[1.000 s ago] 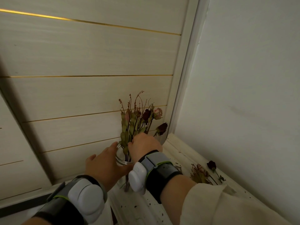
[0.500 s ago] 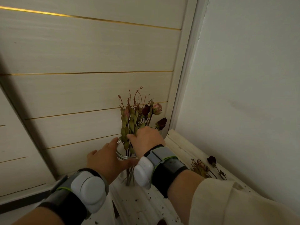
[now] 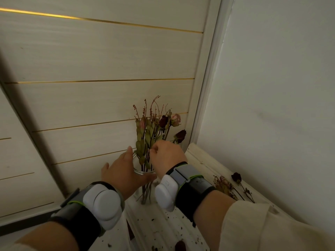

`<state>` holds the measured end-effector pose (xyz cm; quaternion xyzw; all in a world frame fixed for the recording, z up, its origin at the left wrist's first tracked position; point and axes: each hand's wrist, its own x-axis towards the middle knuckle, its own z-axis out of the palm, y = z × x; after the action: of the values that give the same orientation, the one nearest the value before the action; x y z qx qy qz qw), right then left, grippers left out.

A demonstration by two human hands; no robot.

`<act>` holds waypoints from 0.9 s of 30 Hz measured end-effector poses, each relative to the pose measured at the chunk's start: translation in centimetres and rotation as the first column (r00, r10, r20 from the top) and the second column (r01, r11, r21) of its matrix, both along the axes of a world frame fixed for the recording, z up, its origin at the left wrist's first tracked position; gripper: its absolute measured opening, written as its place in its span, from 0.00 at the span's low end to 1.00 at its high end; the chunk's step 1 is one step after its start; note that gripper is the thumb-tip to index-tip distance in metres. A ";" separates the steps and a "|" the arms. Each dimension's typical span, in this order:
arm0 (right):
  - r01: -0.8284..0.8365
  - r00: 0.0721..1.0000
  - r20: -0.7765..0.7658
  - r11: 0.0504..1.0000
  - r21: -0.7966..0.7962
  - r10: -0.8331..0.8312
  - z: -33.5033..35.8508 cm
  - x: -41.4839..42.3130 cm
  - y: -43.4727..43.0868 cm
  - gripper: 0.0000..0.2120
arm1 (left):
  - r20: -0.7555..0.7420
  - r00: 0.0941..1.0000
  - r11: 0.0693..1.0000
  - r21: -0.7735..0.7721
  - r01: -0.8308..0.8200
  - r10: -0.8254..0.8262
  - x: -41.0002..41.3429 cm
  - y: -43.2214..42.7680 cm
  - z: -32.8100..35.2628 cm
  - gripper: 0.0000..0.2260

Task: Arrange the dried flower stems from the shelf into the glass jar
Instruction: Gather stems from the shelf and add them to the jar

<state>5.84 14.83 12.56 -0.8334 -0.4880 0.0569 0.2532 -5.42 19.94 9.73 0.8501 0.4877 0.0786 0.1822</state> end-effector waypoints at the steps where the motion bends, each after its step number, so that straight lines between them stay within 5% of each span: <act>1: -0.001 1.000 0.001 1.000 0.003 0.001 0.2 0.1 -0.2 0.13 | -0.001 1.000 1.000 0.009 0.000 0.000 0.1 -0.2 0.3 0.49; 20: 0.148 0.989 -0.025 0.985 0.084 -0.146 2.4 4.7 -9.2 0.13 | 0.166 0.976 0.964 0.248 0.099 -0.142 4.1 -7.7 3.9 0.43; 27: 0.253 0.966 -0.073 0.965 0.067 -0.248 0.8 7.4 -13.0 0.12 | 0.119 0.961 0.953 0.204 0.224 -0.251 6.5 -11.3 3.7 0.41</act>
<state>13.21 1.87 13.39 -0.8760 -0.3722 0.0326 0.3051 1.11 8.63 13.45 0.9082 0.3578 0.1629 0.1439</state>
